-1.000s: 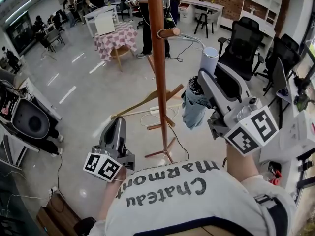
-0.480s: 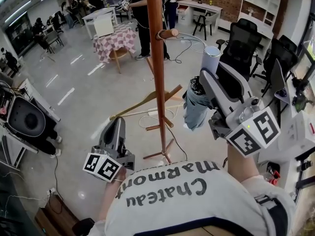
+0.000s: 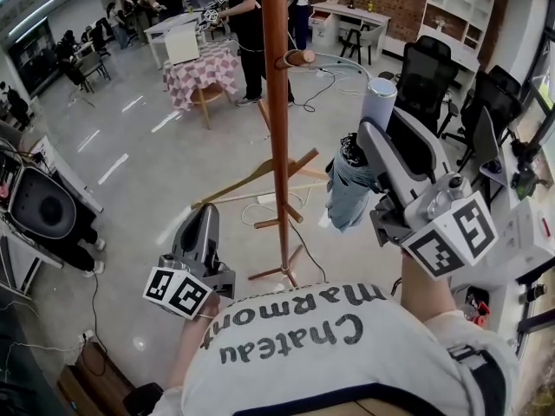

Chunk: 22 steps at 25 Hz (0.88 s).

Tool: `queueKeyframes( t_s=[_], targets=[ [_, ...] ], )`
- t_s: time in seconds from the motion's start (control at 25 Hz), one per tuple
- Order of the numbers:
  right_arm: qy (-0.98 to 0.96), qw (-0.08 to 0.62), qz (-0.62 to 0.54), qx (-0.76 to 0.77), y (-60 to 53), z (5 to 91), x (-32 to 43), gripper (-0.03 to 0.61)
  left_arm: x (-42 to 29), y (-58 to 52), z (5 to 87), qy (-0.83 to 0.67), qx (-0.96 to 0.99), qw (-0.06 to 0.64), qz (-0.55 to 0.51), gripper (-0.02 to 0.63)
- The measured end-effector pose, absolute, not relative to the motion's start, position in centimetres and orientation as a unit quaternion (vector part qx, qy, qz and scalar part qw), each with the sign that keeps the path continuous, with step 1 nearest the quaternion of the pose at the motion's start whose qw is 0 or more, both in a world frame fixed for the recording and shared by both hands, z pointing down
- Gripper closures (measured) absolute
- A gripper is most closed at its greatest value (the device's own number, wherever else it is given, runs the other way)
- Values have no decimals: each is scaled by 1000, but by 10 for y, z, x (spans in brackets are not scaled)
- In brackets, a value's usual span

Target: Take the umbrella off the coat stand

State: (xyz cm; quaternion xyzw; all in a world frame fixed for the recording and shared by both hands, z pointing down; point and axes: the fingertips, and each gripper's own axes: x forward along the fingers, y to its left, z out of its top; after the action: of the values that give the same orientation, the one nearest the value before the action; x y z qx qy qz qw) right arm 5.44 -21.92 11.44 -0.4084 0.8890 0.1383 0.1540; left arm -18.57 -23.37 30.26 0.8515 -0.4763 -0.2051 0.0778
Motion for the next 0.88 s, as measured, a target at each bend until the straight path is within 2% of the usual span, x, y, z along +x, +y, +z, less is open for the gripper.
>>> queueKeyframes(
  t_s=[0.88],
  targets=[
    [883, 179, 146, -409, -198, 104, 61, 430, -188, -219, 303, -481, 850, 79, -199, 591]
  ],
)
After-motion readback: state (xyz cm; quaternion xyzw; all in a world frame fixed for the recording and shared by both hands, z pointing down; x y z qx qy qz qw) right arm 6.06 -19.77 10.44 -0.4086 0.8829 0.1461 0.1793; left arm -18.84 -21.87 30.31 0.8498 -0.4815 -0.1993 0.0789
